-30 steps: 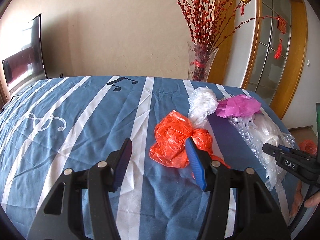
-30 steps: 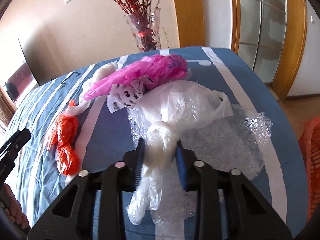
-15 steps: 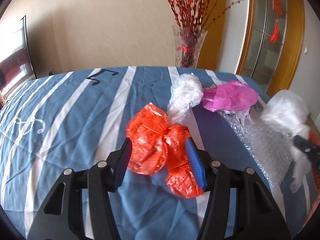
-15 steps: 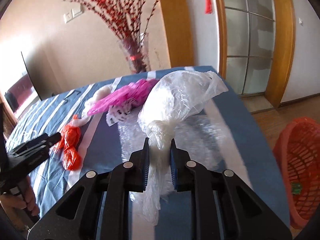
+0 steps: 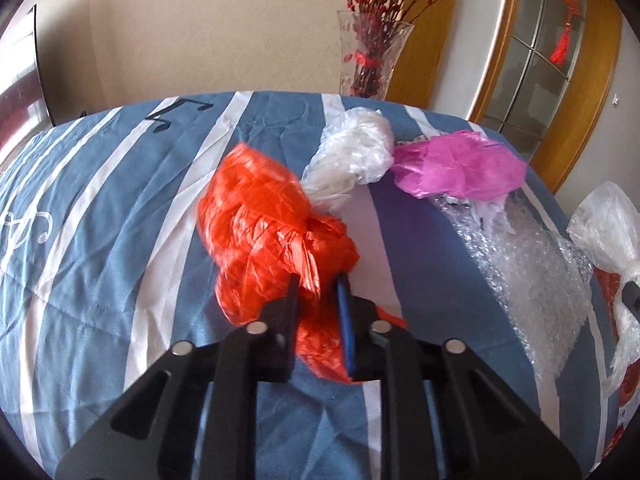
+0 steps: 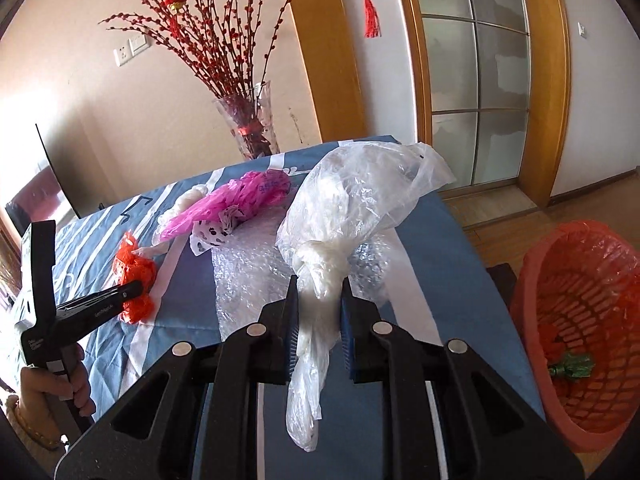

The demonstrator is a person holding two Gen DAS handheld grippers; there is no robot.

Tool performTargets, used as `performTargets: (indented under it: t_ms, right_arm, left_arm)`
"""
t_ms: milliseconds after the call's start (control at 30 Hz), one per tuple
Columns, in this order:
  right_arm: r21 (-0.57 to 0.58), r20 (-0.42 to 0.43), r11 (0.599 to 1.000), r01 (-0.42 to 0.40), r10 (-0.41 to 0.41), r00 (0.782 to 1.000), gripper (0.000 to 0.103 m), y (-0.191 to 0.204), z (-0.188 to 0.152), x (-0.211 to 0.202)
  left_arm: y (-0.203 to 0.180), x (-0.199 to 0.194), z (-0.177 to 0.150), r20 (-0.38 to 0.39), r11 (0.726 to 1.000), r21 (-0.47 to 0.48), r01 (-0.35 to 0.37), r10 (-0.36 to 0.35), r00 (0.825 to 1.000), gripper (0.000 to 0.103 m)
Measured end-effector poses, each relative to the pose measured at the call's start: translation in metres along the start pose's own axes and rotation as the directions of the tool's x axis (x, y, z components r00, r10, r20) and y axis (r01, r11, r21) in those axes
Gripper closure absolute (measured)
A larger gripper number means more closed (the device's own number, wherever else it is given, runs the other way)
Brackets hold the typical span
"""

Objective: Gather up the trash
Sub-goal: 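Carry the red bag and clear bag over the red basket with both grippers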

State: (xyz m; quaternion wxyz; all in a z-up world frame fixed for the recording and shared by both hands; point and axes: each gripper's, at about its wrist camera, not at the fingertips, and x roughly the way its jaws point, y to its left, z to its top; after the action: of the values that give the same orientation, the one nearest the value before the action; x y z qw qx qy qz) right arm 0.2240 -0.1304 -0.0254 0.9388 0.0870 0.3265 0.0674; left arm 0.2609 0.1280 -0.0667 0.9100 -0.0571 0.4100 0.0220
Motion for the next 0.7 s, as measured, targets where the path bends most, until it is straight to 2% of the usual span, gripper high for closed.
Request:
performTargets:
  t_ms: [367,700]
  right_arm:
    - [0.015,0.053,1.0,0.01,-0.011,0.999,0.084,-0.02,-0.001,-0.031]
    - [0.031,0.093,0.999,0.038,-0.041,0.995,0.084,-0.04,-0.005,-0.059]
  left_arm:
    - [-0.015,-0.05,-0.015,0.078,0.998,0.041,0.048,-0.051,0.996,0.09]
    - [-0.069,-0.099,-0.018,0.143,0.978,0.143,0.152,-0.172,0.975,0.09]
